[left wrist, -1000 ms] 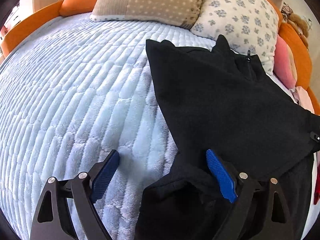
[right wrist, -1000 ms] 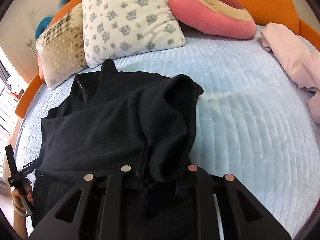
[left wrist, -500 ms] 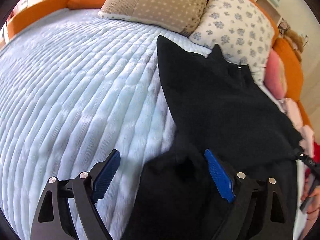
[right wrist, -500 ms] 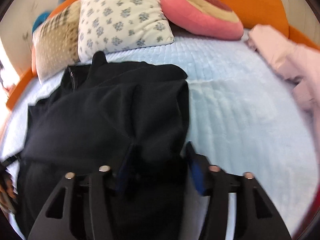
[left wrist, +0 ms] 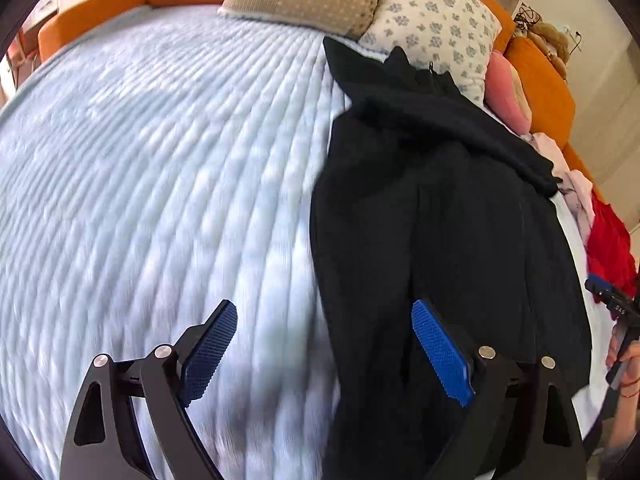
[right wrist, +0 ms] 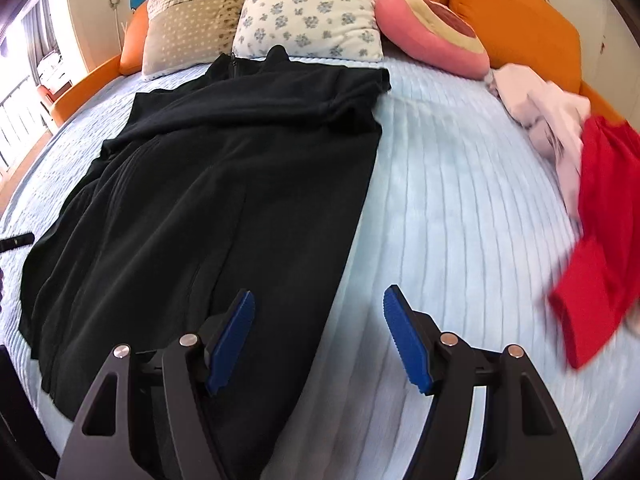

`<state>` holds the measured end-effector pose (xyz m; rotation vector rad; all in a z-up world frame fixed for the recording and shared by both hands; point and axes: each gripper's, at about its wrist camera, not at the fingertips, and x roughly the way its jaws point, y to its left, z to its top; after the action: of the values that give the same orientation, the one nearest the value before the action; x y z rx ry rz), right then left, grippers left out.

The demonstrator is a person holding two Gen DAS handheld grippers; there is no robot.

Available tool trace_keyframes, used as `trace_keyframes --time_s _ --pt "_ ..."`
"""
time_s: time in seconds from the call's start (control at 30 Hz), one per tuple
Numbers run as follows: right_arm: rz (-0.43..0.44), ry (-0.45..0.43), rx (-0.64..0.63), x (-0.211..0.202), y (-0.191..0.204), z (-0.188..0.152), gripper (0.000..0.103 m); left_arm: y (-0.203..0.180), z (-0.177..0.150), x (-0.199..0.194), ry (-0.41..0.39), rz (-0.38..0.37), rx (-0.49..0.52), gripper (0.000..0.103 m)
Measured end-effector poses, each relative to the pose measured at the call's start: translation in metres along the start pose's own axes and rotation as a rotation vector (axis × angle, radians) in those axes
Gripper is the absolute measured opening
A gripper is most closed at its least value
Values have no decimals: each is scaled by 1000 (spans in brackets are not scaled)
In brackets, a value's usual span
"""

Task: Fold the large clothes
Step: 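Open the right tool and withdraw it from the folded jacket, then grasp the jacket hem with both tools at the strip's end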

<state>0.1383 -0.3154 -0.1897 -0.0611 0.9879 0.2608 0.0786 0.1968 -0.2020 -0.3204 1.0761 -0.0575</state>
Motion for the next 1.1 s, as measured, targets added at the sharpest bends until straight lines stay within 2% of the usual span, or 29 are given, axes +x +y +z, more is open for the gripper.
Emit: trace_keyframes --time_s 0.1,0.27,0.43,0.57,0.67,0.77,0.83,0.9,0.93,1.07,1.1 --pt "14 -2 6 -16 7 -17 67 -1 -21 -1 29 0 14 91" --pt "41 17 18 -31 18 -39 67 -7 -43 -4 52 -81 11 91" --pt "74 34 41 -31 22 -55 67 -17 -51 11 104 -138 19 90" --pt "98 40 60 -29 21 -58 67 -31 -58 14 115 -112 80 89" --pt "129 52 71 -30 18 -60 67 -34 -64 8 151 -199 61 85" --pt "157 75 89 -31 15 -70 67 -35 -73 8 169 -206 53 78" --pt "175 97 104 -30 12 -77 67 -32 -77 6 155 -198 20 66" --pt "214 120 137 -30 9 -88 67 -26 -79 3 152 -206 -20 40" --pt "228 128 151 -30 8 -92 68 -22 -81 2 159 -231 -49 36" --pt "263 138 166 -29 11 -101 68 -19 -87 5 157 -254 -82 35" --pt "259 137 166 -28 14 -102 68 -19 -87 5 158 -263 -90 40"
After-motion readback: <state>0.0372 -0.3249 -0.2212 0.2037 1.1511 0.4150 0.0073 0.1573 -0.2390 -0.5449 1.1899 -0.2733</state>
